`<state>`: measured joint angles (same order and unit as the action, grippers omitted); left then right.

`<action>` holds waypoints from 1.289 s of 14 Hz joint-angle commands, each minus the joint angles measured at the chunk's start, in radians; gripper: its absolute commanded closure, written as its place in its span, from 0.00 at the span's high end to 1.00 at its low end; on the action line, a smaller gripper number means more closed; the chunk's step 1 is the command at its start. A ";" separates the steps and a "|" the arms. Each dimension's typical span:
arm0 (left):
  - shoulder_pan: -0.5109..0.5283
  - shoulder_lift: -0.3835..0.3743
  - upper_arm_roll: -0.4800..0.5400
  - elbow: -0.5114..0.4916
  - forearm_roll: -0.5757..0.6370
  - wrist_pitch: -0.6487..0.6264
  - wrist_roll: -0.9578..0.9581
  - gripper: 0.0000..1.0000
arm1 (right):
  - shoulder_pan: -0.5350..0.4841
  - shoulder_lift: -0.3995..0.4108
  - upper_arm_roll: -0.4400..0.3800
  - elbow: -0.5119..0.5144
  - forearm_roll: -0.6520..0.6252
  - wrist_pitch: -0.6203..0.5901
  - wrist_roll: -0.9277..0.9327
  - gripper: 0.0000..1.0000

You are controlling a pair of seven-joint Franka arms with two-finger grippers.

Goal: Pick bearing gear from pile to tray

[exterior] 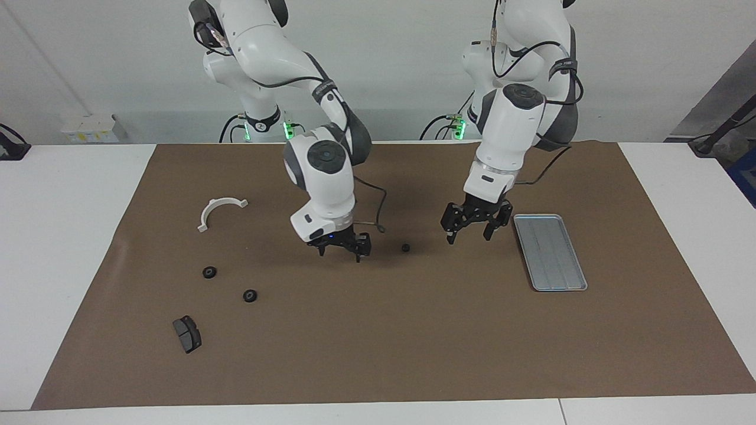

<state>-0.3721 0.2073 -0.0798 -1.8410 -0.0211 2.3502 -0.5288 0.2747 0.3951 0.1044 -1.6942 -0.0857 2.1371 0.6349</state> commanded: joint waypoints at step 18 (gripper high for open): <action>-0.177 0.184 0.017 -0.072 0.062 0.115 -0.043 0.68 | -0.466 0.025 0.014 -0.219 0.046 0.222 -0.692 1.00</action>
<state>-0.5356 0.3929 -0.0777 -1.8931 0.0198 2.4384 -0.5747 -0.1797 0.4346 0.1046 -1.8881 -0.0592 2.3417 -0.0239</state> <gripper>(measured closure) 0.273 0.000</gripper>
